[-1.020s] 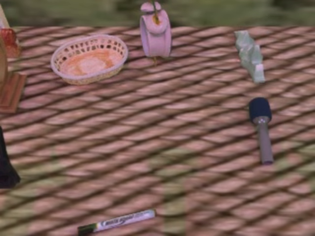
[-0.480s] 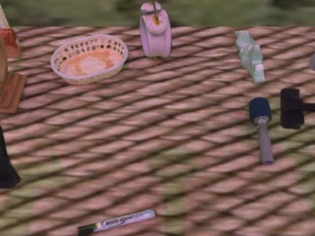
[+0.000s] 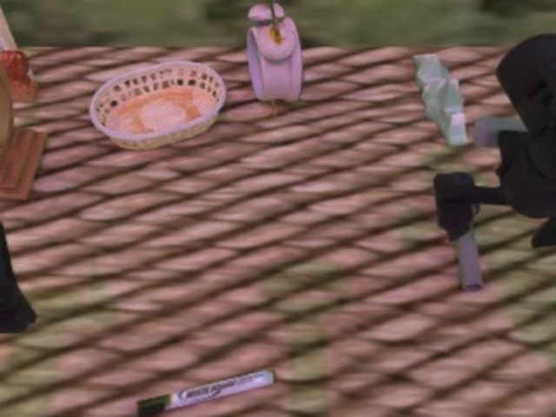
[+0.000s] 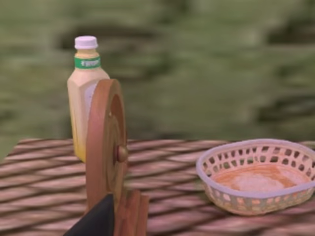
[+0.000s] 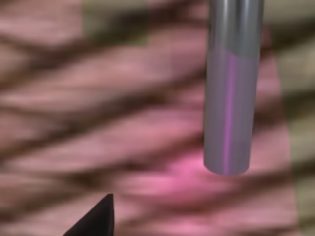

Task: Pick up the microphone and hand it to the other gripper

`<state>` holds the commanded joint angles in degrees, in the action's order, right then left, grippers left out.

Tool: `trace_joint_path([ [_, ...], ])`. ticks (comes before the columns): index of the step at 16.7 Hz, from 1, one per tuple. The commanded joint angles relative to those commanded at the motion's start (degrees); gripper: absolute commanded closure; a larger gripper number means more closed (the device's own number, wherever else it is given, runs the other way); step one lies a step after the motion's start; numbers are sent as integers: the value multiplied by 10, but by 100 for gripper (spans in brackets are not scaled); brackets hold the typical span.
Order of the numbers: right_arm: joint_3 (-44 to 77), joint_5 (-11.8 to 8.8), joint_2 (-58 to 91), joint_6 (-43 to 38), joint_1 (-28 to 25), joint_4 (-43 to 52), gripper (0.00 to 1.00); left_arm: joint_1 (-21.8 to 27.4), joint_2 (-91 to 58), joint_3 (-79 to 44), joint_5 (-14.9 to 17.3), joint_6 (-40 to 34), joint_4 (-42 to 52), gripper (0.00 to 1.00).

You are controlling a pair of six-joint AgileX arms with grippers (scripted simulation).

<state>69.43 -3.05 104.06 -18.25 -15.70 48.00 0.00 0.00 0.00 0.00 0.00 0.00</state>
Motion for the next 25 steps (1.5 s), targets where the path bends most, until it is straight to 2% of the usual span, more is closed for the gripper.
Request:
trace_joint_path([
  [7,-1,0,12,-1,1,-7,0,0,0,0,0,0,0,0],
  [15,-57,2,128,-11,-9,-182,0,0,0,0,0,0,0,0],
  [21,-63,2,142,-12,-10,-200,0,0,0,0,0,0,0,0],
  [25,-63,2,142,-12,-10,-200,30,0,0,0,0,0,0,0],
])
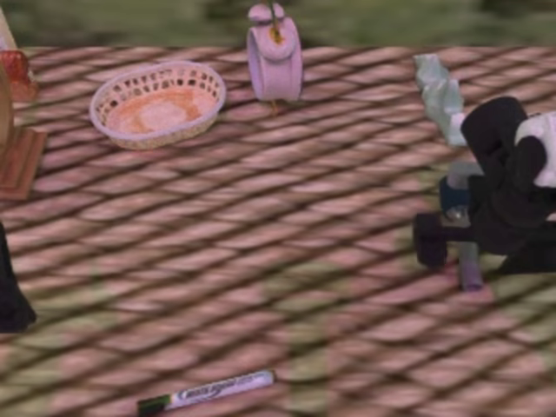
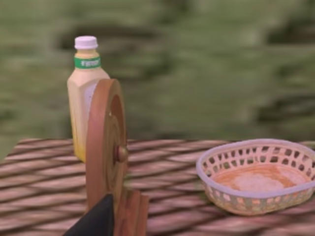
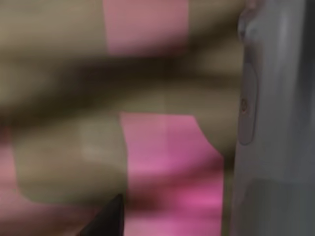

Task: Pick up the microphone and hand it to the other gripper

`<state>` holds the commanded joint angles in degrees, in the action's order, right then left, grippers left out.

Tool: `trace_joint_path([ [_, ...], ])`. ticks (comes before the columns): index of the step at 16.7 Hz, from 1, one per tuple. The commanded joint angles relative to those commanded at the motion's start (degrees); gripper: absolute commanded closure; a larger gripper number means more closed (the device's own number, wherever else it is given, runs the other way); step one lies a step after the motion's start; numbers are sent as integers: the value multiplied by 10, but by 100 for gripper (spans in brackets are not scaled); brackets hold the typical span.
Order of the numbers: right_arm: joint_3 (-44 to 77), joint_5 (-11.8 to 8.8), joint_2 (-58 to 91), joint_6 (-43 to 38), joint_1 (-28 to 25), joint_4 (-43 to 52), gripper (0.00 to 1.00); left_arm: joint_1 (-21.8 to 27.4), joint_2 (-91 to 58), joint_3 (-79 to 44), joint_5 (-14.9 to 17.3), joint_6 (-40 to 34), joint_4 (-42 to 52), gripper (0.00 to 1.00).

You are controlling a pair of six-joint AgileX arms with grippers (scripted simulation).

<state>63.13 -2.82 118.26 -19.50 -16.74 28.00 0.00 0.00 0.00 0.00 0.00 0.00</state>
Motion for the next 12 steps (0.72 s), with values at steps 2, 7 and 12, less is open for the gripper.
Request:
trace_joint_path([
  [2,0,0,0,0,0,0,45,0,0,0,0,0,0,0],
  [7,0,0,0,0,0,0,83,0,0,0,0,0,0,0],
  [12,0,0,0,0,0,0,100,0,0,0,0,0,0,0],
])
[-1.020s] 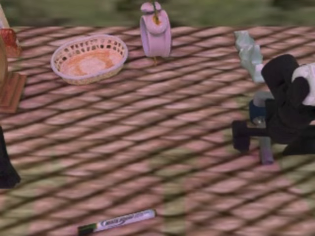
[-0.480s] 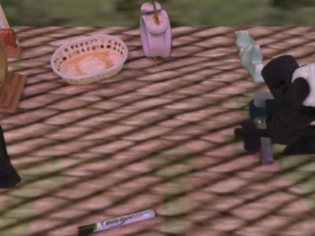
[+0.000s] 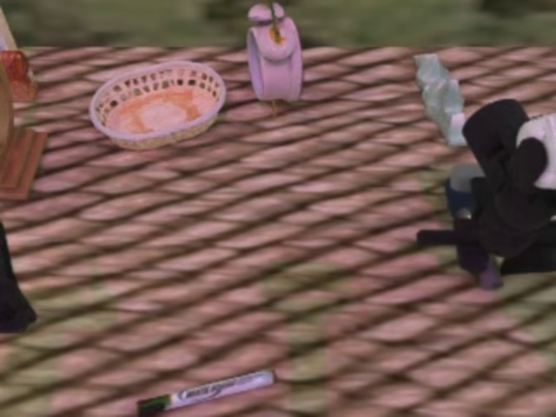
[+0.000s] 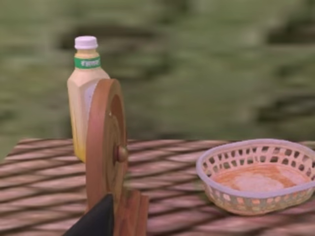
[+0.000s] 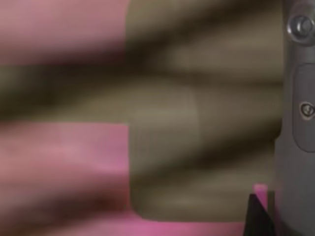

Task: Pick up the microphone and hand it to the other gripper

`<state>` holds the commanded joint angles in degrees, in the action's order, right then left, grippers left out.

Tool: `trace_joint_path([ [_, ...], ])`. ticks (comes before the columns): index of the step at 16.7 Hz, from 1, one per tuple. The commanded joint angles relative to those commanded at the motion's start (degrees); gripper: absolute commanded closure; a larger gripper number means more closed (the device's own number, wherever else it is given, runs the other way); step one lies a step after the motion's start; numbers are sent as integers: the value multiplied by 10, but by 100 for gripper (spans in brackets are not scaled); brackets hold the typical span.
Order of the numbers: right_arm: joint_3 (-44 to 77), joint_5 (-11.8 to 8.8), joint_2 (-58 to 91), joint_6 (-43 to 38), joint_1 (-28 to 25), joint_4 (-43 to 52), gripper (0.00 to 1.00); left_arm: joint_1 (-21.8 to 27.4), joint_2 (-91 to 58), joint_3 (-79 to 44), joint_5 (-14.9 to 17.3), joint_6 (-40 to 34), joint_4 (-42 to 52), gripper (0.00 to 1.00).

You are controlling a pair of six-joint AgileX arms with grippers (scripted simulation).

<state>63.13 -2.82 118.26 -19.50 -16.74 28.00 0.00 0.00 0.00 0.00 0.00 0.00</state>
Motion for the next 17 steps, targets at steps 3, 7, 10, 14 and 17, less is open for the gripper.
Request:
trace_joint_path([
  [3,0,0,0,0,0,0,100,0,0,0,0,0,0,0],
  [7,1,46,-33,23,5,31,100,0,0,0,0,0,0,0],
  [10,-6,31,-39,31,4,-6,100,0,0,0,0,0,0,0],
  [14,-34,-17,-62,54,6,-130,100,0,0,0,0,0,0,0],
  [17,-68,-67,-87,77,8,-266,100,0,0,0,0,0,0,0],
])
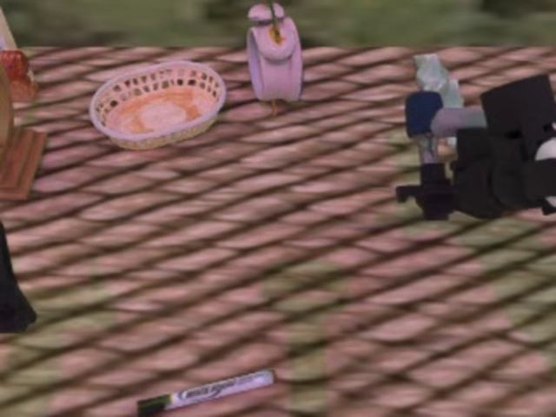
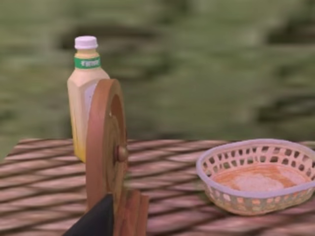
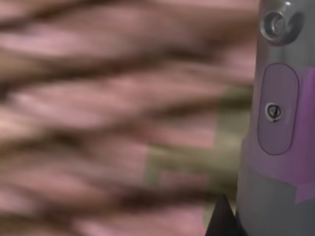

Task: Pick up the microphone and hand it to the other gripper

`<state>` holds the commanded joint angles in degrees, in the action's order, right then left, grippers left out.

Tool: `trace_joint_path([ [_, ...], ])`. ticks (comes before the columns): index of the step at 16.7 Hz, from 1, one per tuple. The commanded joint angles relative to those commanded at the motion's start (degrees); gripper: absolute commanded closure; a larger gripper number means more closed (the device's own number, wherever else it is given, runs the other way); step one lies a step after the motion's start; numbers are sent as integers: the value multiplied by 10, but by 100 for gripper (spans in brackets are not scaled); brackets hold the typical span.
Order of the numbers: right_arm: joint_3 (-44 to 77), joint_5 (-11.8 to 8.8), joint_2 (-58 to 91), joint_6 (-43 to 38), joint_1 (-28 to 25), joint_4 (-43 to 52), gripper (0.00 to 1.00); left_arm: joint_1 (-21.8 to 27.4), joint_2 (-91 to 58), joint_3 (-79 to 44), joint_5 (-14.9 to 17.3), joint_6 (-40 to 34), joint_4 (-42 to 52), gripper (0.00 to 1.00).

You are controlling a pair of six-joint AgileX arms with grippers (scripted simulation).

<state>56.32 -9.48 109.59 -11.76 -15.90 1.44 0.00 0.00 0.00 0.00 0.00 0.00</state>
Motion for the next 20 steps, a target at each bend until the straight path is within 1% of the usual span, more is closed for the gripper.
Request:
trace_joint_path([
  [7,-100,-126,-86,64,7,-362,100,0,0,0,0,0,0,0],
  [9,-123,-156,-112,80,9,-444,100,0,0,0,0,0,0,0],
  [11,-141,-180,-137,95,11,-503,100,0,0,0,0,0,0,0],
  [13,-151,-195,-154,104,12,-537,100,0,0,0,0,0,0,0],
  [14,-154,-198,-158,106,13,-545,100,0,0,0,0,0,0,0],
  [20,-152,-197,-158,105,8,-546,100,0,0,0,0,0,0,0],
])
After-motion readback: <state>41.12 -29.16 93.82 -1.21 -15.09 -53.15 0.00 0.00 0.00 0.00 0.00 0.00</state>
